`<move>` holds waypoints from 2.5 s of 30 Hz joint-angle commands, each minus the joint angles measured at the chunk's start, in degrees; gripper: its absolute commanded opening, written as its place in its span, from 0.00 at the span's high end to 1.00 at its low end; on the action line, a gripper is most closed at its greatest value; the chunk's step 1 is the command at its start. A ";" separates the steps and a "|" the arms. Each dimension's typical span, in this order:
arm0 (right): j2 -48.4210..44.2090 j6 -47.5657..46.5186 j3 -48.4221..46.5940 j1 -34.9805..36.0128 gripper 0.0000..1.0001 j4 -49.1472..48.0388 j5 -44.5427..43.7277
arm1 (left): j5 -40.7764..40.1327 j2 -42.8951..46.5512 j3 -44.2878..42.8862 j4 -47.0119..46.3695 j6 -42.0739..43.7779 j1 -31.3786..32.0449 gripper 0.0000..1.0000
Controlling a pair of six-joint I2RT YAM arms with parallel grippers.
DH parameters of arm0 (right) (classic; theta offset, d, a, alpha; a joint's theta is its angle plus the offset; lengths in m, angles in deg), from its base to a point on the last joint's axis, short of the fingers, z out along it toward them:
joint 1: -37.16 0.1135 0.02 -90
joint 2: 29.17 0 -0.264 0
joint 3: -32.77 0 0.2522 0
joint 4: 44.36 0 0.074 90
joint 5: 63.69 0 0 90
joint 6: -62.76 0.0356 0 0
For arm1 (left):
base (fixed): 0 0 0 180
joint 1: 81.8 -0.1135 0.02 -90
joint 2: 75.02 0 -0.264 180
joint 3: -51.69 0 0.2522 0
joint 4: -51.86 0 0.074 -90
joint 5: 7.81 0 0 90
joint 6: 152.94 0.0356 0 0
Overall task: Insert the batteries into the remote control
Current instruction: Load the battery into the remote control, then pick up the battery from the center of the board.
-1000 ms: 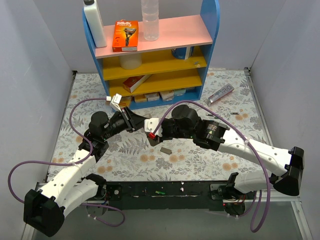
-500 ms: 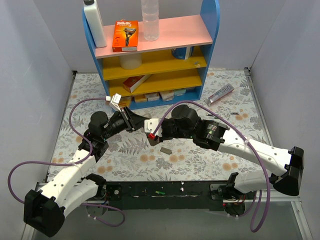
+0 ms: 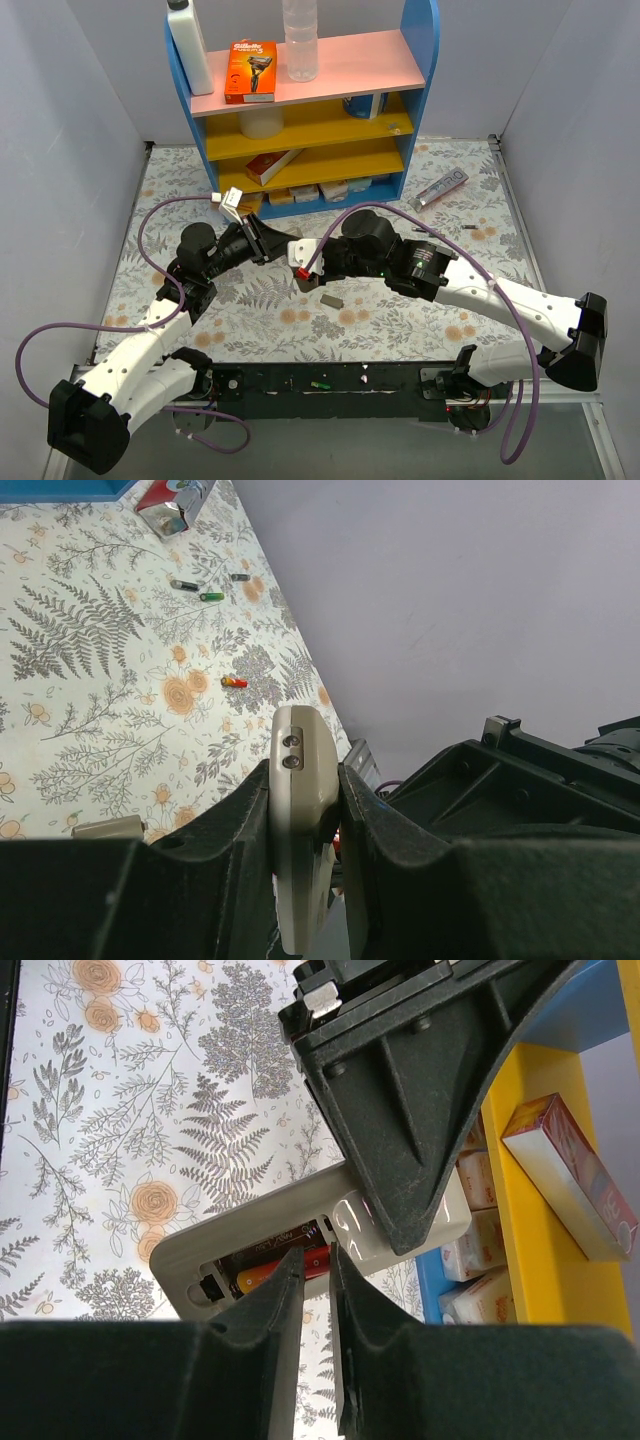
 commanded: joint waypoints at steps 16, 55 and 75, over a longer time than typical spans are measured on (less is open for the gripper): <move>3.36 -0.17 0.81 0.00 0.85 9.09 3.65 | 1.03 2.86 -3.05 -4.68 -3.00 -1.55 1.00; -5.78 30.50 7.58 -12.37 0.36 -0.85 -3.02 | -12.50 9.63 6.97 7.18 5.79 -2.69 1.00; 1.86 45.71 19.00 -54.13 0.36 16.92 -3.65 | -8.20 11.92 13.30 1.65 2.54 -2.61 1.00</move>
